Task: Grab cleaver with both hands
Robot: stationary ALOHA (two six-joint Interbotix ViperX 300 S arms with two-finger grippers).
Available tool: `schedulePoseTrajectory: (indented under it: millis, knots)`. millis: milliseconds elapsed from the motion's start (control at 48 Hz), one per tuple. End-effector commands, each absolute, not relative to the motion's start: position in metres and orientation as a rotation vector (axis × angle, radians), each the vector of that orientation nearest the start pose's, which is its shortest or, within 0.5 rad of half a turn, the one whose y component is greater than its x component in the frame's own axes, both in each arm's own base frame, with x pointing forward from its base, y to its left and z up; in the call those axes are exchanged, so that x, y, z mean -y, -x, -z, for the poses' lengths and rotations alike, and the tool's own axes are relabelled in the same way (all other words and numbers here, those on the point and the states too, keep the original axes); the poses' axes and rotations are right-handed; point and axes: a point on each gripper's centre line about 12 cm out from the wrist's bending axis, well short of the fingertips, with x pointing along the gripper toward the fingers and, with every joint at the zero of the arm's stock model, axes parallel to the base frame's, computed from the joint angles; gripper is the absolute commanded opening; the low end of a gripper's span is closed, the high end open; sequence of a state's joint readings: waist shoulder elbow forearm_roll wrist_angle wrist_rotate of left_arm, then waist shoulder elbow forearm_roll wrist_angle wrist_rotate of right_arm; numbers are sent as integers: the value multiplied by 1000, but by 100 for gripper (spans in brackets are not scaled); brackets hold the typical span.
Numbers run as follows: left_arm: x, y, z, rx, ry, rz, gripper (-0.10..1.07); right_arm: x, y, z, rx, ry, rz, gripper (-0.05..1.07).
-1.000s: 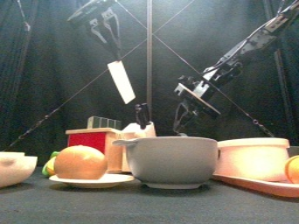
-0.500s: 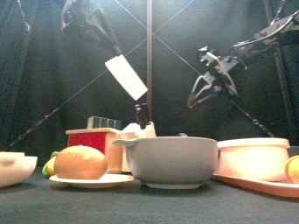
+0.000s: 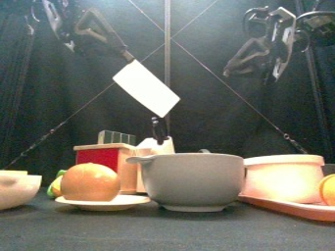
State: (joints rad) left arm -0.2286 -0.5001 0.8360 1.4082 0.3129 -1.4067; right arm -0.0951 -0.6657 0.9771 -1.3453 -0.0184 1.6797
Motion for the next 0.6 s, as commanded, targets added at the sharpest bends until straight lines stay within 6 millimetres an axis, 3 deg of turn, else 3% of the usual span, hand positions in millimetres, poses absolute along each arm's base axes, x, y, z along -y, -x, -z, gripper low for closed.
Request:
schedulePoseTrajectory:
  millis: [0, 229, 583]
  knots:
    - [34, -299, -282, -353, -133, -50, 55, 12, -259, -273, -291, -369, 67, 59]
    - [38, -306, -282, -345, -192, -20, 55, 3, -262, -267, -314, -405, 17, 59]
    - [40, -321, -298, -313, -188, -26, 55, -7, -267, -282, -289, -325, -39, 61]
